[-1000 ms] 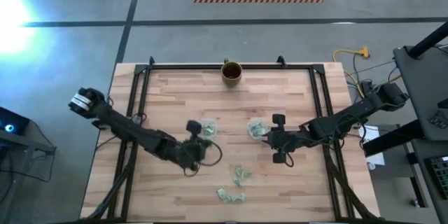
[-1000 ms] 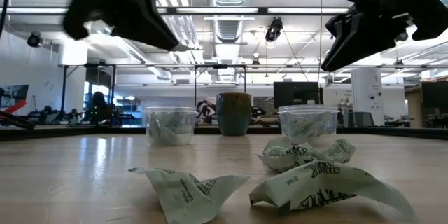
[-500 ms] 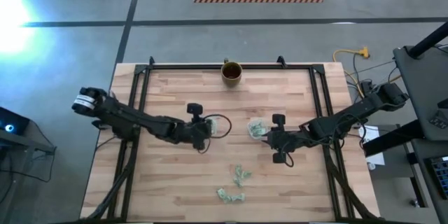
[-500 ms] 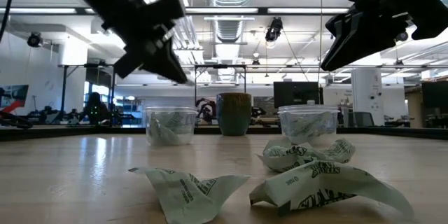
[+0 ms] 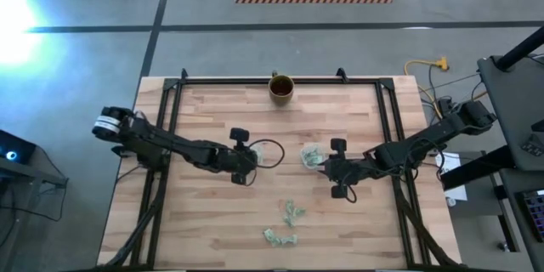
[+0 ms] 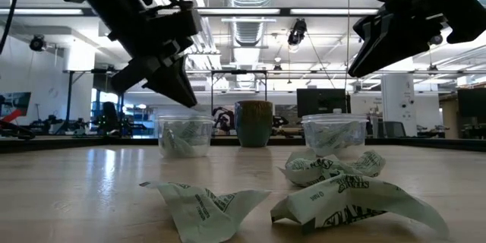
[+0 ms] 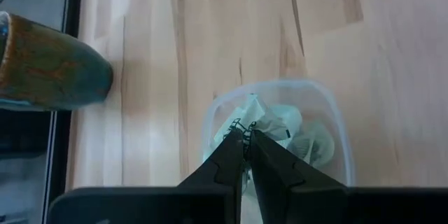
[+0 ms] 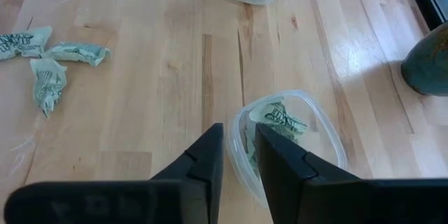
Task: Pick and place Stevia / Truvia into bins
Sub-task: Put the white stevia packet into the left transparent container, then put the white stevia packet into the right transparent container
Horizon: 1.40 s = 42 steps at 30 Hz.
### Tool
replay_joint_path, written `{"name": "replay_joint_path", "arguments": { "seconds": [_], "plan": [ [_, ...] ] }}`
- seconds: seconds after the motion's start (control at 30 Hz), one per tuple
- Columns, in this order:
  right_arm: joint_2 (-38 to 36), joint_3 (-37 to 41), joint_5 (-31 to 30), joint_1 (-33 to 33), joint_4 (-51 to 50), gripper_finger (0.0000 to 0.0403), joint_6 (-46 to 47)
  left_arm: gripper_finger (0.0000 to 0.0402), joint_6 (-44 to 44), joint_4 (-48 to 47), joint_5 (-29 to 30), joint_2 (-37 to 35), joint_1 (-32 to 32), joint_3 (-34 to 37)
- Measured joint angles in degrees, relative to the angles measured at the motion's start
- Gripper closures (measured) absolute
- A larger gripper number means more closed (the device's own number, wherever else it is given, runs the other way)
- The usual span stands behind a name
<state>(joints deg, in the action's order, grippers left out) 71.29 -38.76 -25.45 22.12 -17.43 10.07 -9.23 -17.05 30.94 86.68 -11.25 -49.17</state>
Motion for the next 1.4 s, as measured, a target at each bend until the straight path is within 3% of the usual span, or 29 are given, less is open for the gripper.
{"name": "replay_joint_path", "arguments": {
  "seconds": [0.53, 0.87, 1.1, 1.2, 1.4],
  "plan": [
    [0.0, 0.1, 0.0, 0.0, 0.0, 0.0338, 0.2, 0.0390, 0.0, -2.0, -2.9, -0.4, 0.0, 0.0],
    [0.0, 0.1, 0.0, 0.0, 0.0, 0.0342, 0.4, 0.0298, 1.4, -2.0, -2.1, -0.4, 0.0, 0.0],
    [0.1, 0.2, 0.3, 0.0, 3.4, 0.0342, 0.4, 0.0270, 3.0, -2.0, -2.0, -0.8, -0.2, -1.2],
    [1.0, 0.8, 3.4, 0.0, 7.9, 0.0342, -1.2, 0.0269, 3.1, -2.0, -2.1, -1.1, -0.9, -2.3],
    [5.1, 1.8, 15.3, 0.0, 16.4, 0.0342, -2.5, 0.0268, 5.7, -2.9, -2.2, -2.8, -2.8, -2.6]
  ]
}}
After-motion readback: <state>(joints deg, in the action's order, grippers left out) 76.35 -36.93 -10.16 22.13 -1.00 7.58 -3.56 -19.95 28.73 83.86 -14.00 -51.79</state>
